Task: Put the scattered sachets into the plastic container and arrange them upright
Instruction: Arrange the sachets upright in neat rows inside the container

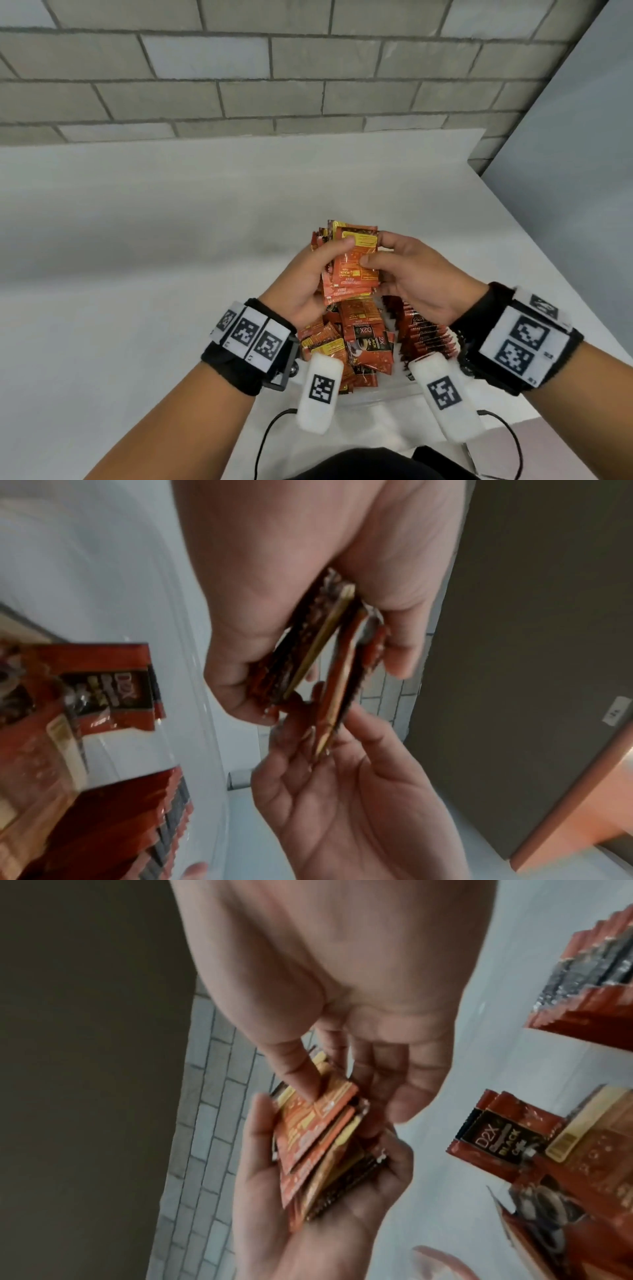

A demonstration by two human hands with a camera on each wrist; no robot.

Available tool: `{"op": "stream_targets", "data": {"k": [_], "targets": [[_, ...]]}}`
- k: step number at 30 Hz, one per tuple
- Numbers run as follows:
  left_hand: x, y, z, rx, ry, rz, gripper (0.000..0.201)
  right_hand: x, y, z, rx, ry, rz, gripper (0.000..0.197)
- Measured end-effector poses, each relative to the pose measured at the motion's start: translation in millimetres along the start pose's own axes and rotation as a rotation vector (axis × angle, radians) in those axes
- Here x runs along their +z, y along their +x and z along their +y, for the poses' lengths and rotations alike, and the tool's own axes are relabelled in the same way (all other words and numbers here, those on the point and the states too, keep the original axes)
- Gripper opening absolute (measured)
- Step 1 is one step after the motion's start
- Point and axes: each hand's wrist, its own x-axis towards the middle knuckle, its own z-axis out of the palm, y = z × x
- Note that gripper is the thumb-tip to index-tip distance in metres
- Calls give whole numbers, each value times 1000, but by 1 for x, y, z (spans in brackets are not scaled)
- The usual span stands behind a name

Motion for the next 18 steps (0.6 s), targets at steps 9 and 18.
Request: {"op": "stream_targets", "data": {"k": [9, 18], "targets": [[5, 7, -11, -170, -107, 6, 41, -10, -9, 13, -176, -531, 317, 36], [-1, 8, -16, -144, -127, -49, 36, -27, -14, 13, -154, -320, 248, 19]]}}
